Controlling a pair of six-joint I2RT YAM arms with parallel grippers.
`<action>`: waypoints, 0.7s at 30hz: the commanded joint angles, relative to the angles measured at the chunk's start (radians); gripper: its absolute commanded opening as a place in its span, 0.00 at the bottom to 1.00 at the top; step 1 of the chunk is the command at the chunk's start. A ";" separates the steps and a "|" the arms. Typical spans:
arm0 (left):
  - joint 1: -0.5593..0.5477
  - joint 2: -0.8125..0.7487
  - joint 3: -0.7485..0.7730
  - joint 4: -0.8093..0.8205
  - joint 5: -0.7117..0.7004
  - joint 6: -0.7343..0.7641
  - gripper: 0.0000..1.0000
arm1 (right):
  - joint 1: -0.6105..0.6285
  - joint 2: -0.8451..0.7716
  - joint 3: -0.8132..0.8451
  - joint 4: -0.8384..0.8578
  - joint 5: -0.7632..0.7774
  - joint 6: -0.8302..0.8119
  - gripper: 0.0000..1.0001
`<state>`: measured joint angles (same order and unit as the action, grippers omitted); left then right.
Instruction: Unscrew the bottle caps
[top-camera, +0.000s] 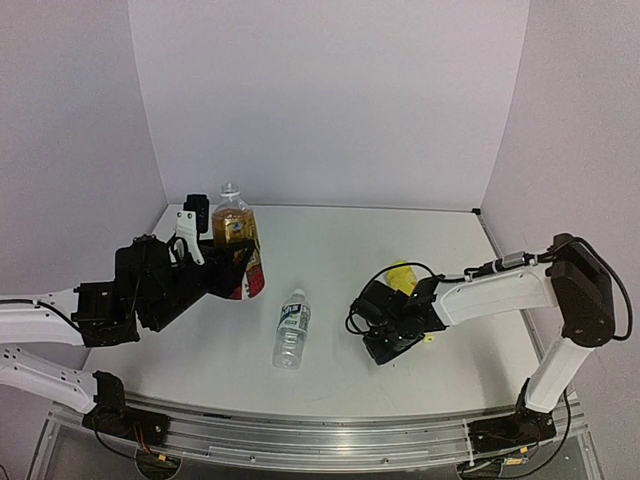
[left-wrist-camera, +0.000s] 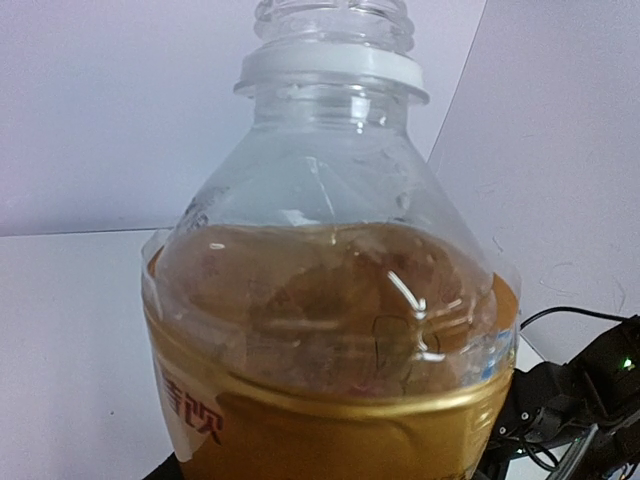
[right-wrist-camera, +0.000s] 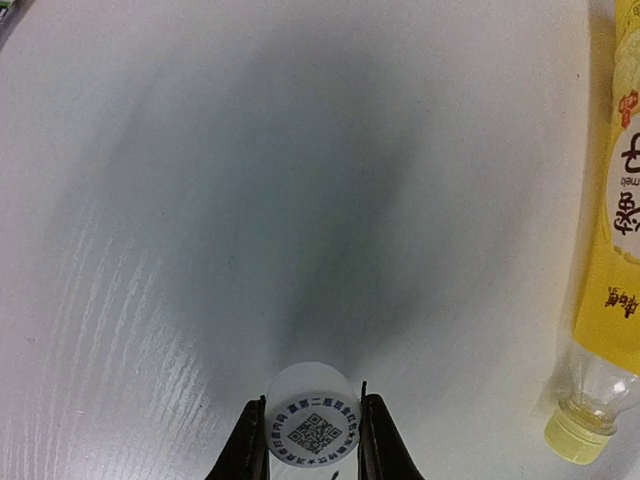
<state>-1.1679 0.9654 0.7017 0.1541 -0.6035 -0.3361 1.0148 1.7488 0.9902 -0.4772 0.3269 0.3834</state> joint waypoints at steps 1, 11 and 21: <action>0.001 -0.025 -0.012 -0.006 0.011 -0.020 0.02 | 0.070 0.039 0.000 0.149 0.009 -0.039 0.14; 0.001 0.000 0.007 -0.034 0.058 -0.023 0.02 | 0.113 0.079 0.021 0.148 0.022 -0.035 0.45; 0.001 -0.029 0.002 -0.029 0.381 0.038 0.01 | 0.113 -0.286 -0.021 0.148 -0.177 -0.130 0.88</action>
<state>-1.1677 0.9627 0.6960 0.1030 -0.4342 -0.3361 1.1244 1.6802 0.9733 -0.3399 0.2942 0.3269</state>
